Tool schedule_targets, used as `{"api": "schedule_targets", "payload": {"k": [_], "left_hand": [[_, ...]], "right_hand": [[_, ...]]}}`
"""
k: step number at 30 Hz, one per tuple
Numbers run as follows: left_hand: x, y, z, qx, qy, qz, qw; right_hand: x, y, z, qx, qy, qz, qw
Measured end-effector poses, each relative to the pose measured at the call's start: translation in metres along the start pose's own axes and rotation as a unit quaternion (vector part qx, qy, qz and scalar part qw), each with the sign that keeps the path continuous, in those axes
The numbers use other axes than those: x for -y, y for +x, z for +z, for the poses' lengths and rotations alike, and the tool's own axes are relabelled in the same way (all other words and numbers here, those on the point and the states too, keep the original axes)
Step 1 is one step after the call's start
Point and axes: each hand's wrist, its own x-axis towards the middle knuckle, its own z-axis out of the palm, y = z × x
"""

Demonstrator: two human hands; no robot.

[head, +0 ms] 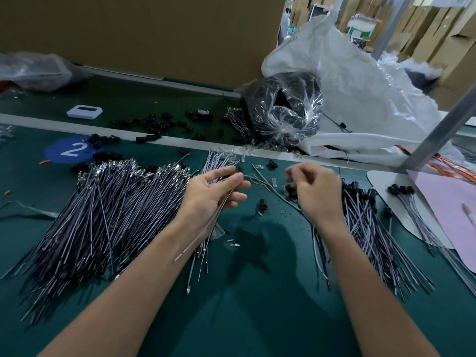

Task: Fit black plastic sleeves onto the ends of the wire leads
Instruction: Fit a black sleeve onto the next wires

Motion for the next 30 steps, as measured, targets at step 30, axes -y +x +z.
{"api": "schedule_targets", "payload": {"k": [30], "left_hand": [[0.01, -0.004, 0.004, 0.046, 0.192, 0.101, 0.975]], "right_hand": [[0.011, -0.021, 0.011, 0.095, 0.237, -0.087, 0.963]]}}
